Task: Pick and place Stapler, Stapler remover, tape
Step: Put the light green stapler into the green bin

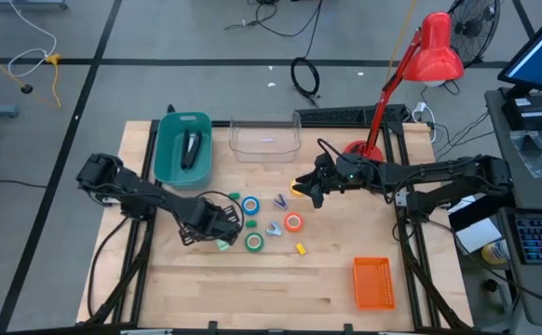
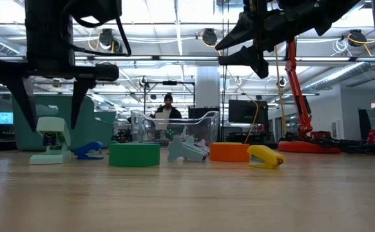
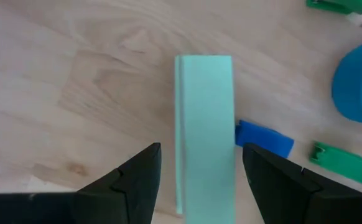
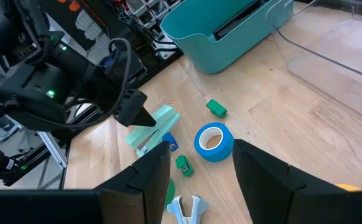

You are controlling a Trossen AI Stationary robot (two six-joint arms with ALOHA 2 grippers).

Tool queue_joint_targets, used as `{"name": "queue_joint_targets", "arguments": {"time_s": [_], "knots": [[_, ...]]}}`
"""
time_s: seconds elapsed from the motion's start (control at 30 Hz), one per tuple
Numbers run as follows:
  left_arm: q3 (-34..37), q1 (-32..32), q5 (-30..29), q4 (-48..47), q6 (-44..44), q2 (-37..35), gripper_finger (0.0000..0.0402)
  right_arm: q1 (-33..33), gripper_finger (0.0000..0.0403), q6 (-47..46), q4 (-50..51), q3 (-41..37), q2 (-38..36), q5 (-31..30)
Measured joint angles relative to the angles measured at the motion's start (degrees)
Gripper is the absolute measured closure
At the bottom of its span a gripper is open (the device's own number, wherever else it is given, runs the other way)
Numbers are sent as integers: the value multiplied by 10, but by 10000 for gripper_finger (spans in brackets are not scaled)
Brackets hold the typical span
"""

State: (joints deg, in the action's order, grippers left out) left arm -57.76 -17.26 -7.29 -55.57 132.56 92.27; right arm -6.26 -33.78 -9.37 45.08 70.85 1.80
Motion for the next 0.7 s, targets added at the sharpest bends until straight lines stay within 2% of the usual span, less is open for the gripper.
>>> {"name": "queue_joint_targets", "arguments": {"time_s": [0.7], "knots": [[0, 7, 23, 1, -33, 50, 174, 0, 236, 3, 6, 0, 0, 0]]}}
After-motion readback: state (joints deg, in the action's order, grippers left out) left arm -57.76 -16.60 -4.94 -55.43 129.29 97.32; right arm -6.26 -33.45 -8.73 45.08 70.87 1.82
